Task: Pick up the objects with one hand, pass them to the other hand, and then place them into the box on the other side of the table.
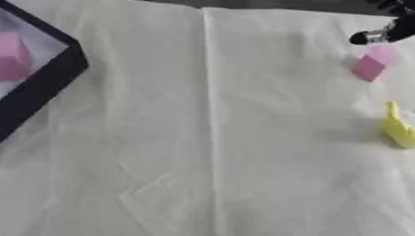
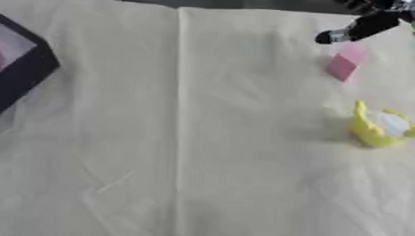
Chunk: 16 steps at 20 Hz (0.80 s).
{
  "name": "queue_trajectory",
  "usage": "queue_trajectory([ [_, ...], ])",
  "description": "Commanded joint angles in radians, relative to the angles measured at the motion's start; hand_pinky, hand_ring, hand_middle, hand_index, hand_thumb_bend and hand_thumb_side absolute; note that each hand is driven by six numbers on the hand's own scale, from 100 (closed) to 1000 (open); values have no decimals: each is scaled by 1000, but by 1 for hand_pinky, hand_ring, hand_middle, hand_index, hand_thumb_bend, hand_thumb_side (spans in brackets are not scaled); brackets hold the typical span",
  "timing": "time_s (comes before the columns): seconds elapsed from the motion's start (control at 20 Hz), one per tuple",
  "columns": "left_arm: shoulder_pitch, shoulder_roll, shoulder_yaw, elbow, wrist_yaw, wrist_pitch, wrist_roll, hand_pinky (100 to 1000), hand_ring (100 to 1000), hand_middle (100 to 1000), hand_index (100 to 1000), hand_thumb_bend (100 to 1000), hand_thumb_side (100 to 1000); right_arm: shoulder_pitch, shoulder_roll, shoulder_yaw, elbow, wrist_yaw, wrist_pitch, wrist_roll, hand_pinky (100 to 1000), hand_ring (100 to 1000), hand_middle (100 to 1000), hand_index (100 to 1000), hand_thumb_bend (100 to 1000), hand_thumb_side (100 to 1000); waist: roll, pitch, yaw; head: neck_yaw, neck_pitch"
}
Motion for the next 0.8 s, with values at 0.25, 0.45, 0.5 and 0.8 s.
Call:
queue_trajectory([
  [0.25, -13, 43, 21, -17, 4, -6, 20, 715, 704, 706, 768, 410, 445, -12, -66, -58, 65, 78, -5, -39, 896, 916, 887, 885, 672, 429, 1, -9, 13, -19, -21],
  [0.45, -16, 45, 19, -19, 9, -7, 24, 715, 705, 706, 768, 408, 446, -11, -72, -78, 123, 100, -3, -30, 892, 891, 875, 875, 673, 432, 1, -4, 19, -22, -32],
  [0.5, -17, 45, 19, -20, 8, -7, 24, 715, 704, 706, 768, 408, 447, -11, -74, -82, 133, 106, -5, -28, 893, 894, 876, 877, 674, 432, 0, -2, 20, -23, -35],
  [0.8, -22, 46, 18, -22, 3, -4, 21, 716, 705, 706, 769, 410, 447, -5, -85, -99, 168, 125, -17, -18, 895, 902, 878, 887, 675, 428, -4, 9, 35, -34, -48],
])
